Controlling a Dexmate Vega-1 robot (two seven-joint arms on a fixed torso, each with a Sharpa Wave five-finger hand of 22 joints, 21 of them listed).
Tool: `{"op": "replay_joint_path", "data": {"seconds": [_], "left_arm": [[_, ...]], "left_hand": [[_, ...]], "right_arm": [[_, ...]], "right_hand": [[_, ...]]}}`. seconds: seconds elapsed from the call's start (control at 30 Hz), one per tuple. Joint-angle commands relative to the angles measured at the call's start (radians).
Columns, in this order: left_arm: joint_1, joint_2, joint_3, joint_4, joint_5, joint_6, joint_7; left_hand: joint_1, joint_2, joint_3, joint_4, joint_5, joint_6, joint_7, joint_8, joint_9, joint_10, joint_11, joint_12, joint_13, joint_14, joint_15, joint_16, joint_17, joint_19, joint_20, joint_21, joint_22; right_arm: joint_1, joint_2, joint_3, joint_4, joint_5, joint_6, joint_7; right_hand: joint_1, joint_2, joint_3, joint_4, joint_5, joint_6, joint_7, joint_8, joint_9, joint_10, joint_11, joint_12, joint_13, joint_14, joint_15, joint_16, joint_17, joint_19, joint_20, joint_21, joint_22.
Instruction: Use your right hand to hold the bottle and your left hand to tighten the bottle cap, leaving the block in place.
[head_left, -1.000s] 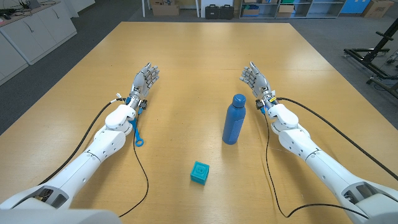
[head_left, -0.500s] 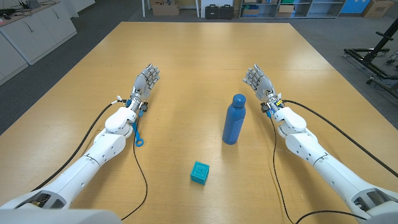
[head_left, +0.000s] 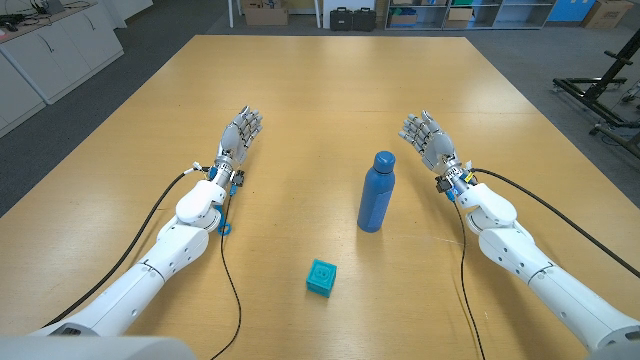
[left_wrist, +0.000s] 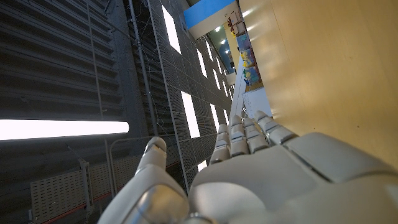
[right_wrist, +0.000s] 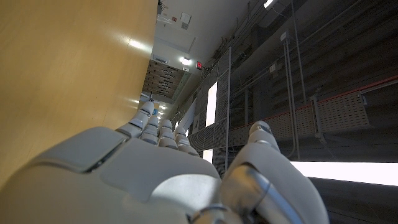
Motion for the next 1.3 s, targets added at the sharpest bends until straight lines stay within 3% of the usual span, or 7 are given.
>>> {"op": "replay_joint_path", "data": {"seconds": [0.03,0.2,0.57,1.3], "left_arm": [[0.032,0.005,-0.013,-0.035,0.012,-0.001,0.036],[0.052,0.017,-0.026,-0.052,0.025,0.005,0.063],[0.066,0.028,-0.042,-0.026,0.002,-0.024,0.026],[0.071,0.013,-0.057,-0.008,-0.01,-0.062,0.014]], "left_hand": [[0.012,-0.002,0.0,0.001,0.005,0.015,0.0,0.009,0.002,0.013,0.001,0.006,0.002,0.014,-0.001,0.007,0.002,0.012,-0.021,0.005,0.002],[0.015,0.001,0.002,0.001,0.005,0.02,0.0,0.01,0.002,0.018,0.003,0.007,0.002,0.017,-0.002,0.007,0.002,0.01,-0.021,0.004,0.002],[0.024,0.014,0.01,0.0,0.005,0.039,-0.005,0.015,0.002,0.038,-0.003,0.012,0.001,0.034,-0.006,0.009,0.001,0.015,-0.021,0.003,0.002],[0.031,0.027,0.016,0.0,0.004,0.076,-0.015,0.024,0.002,0.07,-0.012,0.02,0.0,0.062,-0.016,0.013,0.001,0.029,-0.013,0.006,0.003]], "right_arm": [[-0.069,-0.021,0.019,-0.057,0.008,0.035,0.013],[-0.1,-0.028,0.024,-0.094,-0.032,0.043,-0.042],[-0.195,-0.052,0.052,-0.19,-0.091,0.077,-0.127],[-0.354,-0.104,0.106,-0.318,-0.138,0.078,-0.214]], "right_hand": [[-0.003,-0.008,-0.004,-0.007,0.002,0.0,0.062,0.009,0.001,-0.001,0.003,0.005,0.002,-0.004,0.0,0.0,0.0,-0.003,-0.006,-0.001,0.004],[-0.002,-0.012,-0.005,-0.009,0.003,0.006,0.058,0.013,0.0,0.006,-0.002,0.01,0.001,0.003,-0.006,0.005,-0.002,0.002,-0.007,-0.002,0.004],[0.002,-0.016,-0.006,-0.014,0.005,0.02,0.048,0.022,0.0,0.017,-0.009,0.018,-0.001,0.014,-0.01,0.013,-0.004,0.016,-0.008,-0.002,0.004],[0.011,-0.023,-0.006,-0.024,0.007,0.018,0.048,0.023,0.0,0.016,-0.011,0.02,-0.002,0.012,-0.009,0.014,-0.007,0.016,-0.007,-0.009,0.004]]}}
